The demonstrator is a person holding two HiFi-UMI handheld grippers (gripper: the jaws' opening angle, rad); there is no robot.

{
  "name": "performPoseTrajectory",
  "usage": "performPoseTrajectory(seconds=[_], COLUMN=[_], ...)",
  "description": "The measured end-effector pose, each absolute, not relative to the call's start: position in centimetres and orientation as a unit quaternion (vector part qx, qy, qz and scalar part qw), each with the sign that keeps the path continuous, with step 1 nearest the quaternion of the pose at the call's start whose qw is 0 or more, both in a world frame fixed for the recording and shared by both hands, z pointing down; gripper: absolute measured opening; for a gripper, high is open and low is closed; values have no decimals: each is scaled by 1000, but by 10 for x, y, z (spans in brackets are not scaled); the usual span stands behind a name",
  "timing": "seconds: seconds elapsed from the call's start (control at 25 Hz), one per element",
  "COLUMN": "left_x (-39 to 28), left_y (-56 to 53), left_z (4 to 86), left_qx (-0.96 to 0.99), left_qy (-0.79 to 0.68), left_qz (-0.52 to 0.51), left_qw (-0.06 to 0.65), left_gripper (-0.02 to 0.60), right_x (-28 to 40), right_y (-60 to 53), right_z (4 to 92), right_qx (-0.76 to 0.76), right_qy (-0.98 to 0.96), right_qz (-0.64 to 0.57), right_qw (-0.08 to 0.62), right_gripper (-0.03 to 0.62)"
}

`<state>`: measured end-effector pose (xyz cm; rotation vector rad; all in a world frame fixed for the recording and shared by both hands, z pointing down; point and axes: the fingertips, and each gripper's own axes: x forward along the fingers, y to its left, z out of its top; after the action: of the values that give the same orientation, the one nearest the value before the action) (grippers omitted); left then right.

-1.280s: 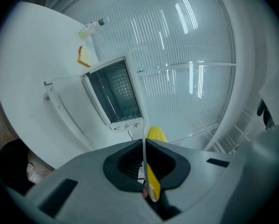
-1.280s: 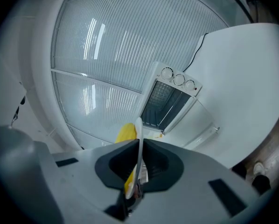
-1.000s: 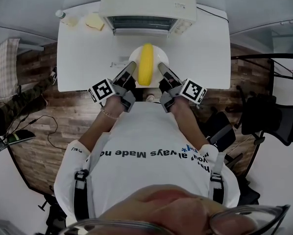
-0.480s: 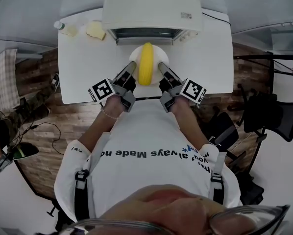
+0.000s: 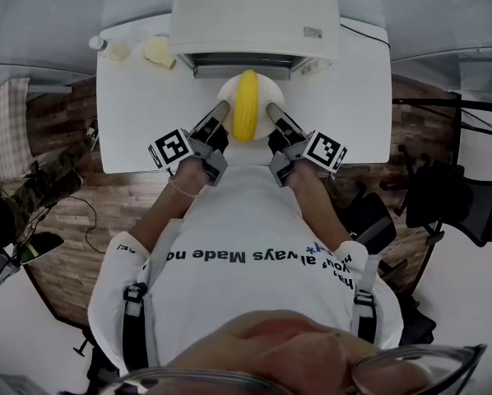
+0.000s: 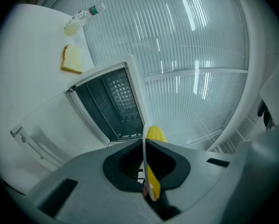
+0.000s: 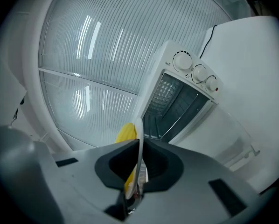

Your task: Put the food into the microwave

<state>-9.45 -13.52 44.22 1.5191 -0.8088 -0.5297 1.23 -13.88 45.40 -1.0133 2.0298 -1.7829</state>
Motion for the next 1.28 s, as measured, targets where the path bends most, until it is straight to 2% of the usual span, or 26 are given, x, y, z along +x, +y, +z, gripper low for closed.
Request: performPoseTrajectory(seconds=[0.72,1.28], left_x=[-80,-84], left_y=[-142,-155], left_z=[473,512], left_qx=[647,636], left_qy=[-383,-387], left_qz=[-216,-236], left_qw=[623,624], left_gripper=[16,16], right_x=[31,27], right_y=[-151,-165], right_z=[484,513], right_qx=[-339,-325], right_qy=[685,678], right_qz=[-638,-645], right_qw=[97,137], right_gripper=[26,34])
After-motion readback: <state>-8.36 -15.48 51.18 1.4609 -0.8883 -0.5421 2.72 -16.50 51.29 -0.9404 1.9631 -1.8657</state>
